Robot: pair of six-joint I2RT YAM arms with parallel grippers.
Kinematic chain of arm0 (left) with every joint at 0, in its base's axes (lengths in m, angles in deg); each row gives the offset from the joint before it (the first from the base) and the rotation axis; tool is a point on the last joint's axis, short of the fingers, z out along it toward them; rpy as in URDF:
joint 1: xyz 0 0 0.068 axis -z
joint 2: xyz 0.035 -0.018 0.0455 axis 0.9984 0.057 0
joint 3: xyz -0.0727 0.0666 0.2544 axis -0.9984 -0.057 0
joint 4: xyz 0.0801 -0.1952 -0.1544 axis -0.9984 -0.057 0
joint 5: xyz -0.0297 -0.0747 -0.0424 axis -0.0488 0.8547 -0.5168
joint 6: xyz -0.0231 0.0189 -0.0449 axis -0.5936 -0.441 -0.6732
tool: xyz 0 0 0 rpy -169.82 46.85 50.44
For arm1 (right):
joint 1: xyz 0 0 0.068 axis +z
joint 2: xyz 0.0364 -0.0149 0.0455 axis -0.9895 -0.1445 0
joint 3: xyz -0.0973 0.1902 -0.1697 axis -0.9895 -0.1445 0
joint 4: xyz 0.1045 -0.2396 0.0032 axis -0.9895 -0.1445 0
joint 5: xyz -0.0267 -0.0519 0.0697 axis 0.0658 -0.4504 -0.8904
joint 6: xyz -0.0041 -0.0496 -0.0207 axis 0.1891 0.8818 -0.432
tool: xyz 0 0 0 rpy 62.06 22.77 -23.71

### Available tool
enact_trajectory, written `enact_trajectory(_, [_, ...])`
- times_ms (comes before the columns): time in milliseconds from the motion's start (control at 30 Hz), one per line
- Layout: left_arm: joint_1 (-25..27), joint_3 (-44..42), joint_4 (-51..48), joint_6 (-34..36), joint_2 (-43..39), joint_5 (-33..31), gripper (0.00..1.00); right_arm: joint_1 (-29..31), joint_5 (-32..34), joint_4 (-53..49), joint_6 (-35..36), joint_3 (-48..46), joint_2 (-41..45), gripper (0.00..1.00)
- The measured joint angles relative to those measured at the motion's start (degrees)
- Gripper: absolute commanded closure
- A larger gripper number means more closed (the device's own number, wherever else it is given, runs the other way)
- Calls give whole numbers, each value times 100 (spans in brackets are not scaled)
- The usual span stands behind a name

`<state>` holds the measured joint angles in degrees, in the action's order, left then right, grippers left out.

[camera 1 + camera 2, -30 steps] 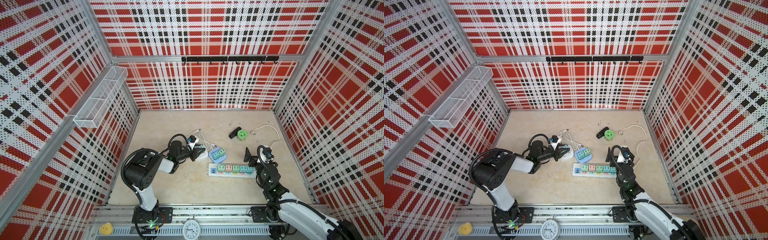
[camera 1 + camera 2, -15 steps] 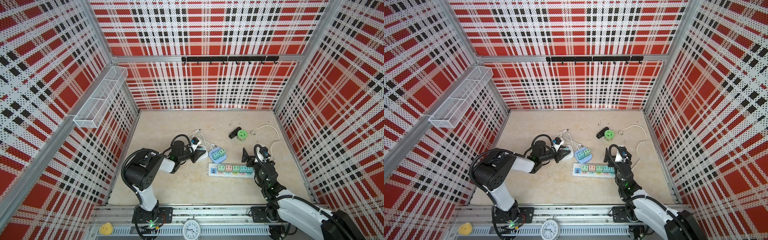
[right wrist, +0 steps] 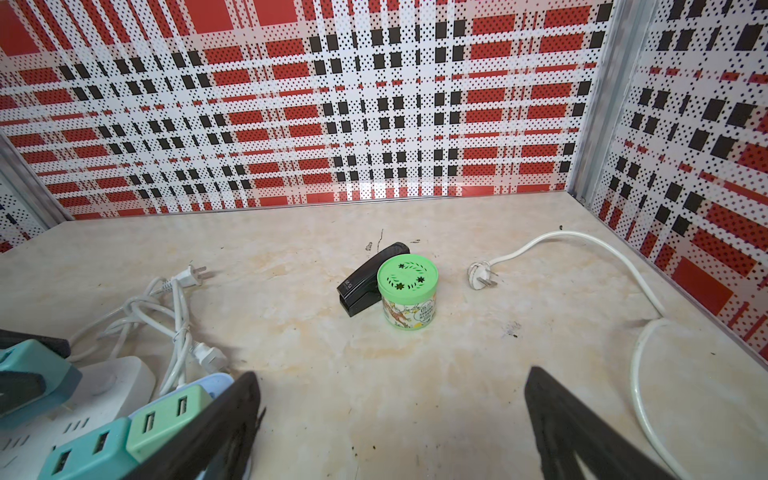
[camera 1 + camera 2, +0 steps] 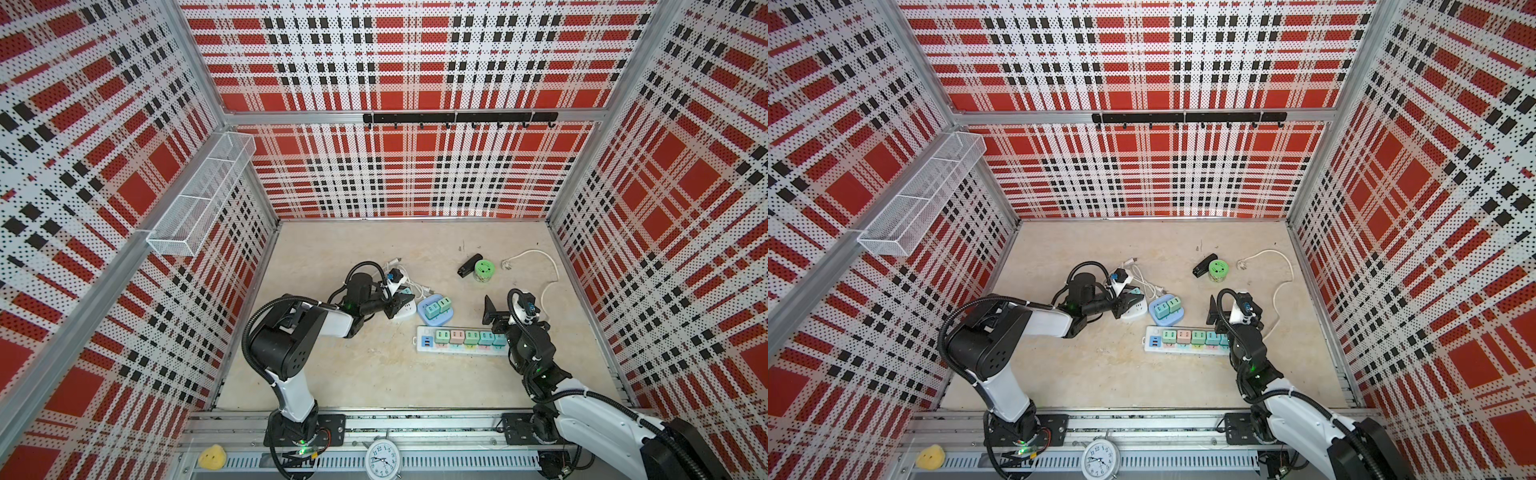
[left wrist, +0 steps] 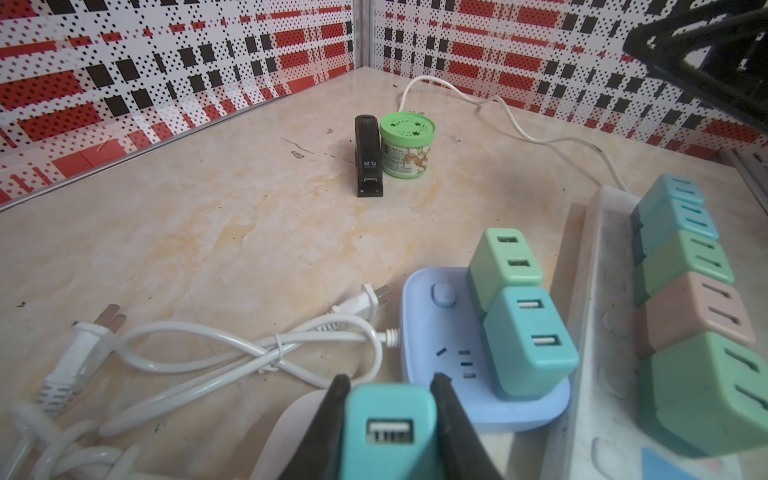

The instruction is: Insert the plug

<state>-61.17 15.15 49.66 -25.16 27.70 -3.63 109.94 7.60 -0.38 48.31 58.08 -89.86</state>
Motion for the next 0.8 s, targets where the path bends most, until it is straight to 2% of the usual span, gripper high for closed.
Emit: enact_trajectory(800, [201,122,-162,229,177,-304,100,0,-46,4,0,0,0,0])
